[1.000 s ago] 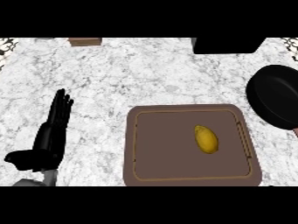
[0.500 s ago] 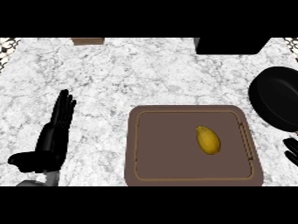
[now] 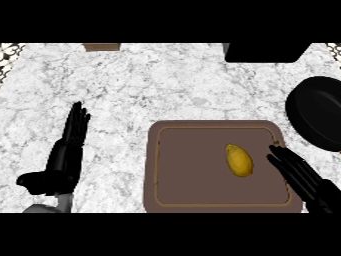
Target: Pick the lemon from the tray and place it in the pot
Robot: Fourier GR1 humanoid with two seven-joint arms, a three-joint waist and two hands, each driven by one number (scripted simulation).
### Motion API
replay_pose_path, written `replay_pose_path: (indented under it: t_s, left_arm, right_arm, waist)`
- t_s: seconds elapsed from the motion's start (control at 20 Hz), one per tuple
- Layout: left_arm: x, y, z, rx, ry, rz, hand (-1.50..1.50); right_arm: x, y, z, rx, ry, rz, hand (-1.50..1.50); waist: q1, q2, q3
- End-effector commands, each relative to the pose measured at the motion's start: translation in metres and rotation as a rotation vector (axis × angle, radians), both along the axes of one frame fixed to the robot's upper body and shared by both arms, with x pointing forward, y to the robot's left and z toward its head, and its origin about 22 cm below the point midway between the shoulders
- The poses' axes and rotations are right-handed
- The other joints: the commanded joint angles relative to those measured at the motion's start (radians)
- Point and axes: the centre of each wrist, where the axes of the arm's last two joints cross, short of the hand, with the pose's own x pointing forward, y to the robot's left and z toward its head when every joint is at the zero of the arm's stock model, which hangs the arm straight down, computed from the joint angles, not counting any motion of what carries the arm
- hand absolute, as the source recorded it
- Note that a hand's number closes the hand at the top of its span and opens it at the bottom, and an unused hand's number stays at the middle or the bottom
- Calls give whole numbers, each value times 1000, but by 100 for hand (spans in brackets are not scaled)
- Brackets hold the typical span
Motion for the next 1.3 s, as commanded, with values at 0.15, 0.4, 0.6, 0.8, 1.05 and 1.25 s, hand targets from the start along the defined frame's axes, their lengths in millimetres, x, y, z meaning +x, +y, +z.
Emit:
replay_pose_path:
  t_s: [0.15,0.4,0.6,0.8,1.05,1.25]
  left_arm:
    - [8,-6,2,-9,-14,3,0]
    - [-4,-6,9,5,6,1,0]
    - [-5,1,9,10,10,-2,0]
    - [18,5,11,2,14,2,0]
    - [-10,7,20,9,12,4,0]
    - [-10,9,8,1,-4,-1,0]
  right_arm:
    - [29,34,-19,-126,89,-81,-150]
    - [41,14,-44,-105,131,-60,-150]
    - [37,8,-37,-96,131,-48,-150]
    - [41,30,-56,-117,124,-63,-150]
    - [39,34,-66,-124,131,-73,-150]
    - [55,45,-65,-125,142,-73,-150]
  waist:
    - [1,1,1]
    - [-1,-1,1]
    - [-2,-1,1]
    - [-4,-1,1]
    - [-1,-2,1]
    - [-1,-1,1]
